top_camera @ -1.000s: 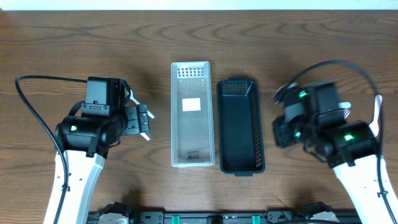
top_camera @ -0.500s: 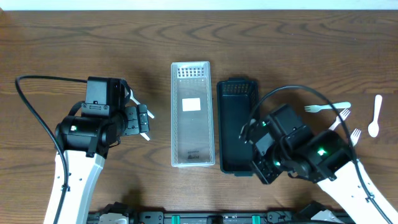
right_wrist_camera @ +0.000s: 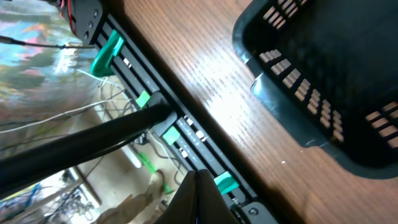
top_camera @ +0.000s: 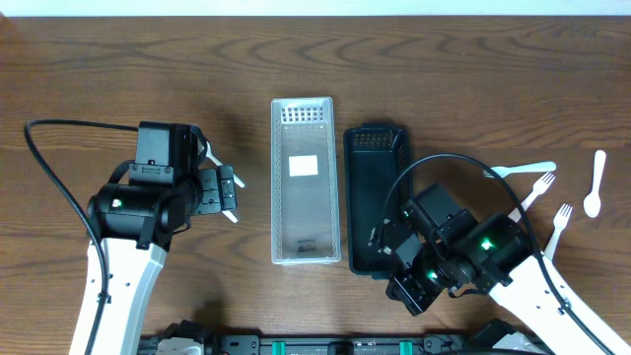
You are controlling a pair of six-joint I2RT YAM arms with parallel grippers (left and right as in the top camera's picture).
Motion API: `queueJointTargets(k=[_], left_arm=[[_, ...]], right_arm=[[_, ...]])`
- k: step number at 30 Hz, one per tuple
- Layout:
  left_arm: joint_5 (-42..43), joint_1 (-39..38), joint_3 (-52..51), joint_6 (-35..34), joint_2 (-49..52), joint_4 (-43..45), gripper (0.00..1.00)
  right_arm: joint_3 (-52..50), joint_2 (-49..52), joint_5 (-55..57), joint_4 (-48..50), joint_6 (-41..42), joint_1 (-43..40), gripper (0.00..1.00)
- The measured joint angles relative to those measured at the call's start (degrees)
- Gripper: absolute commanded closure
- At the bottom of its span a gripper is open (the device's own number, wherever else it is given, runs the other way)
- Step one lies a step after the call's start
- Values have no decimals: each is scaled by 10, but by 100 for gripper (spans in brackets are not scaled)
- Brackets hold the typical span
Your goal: Pack container
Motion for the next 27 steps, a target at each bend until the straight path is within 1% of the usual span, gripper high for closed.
queueJointTargets(k=[4,7,11,19,27], left_arm=[[0,0,0,0,0,0,4],[0,0,0,0,0,0,4],[0,0,0,0,0,0,4],[0,0,0,0,0,0,4],[0,0,0,0,0,-2,4]], right_arm=[[-22,15,-8,5,13,0,99],[-37,44,-8,21,20,0,99],[-40,89,-7,54,29,0,99],[-40,165,14,76,39,0,99],[-41,176,46,106,52,0,99]])
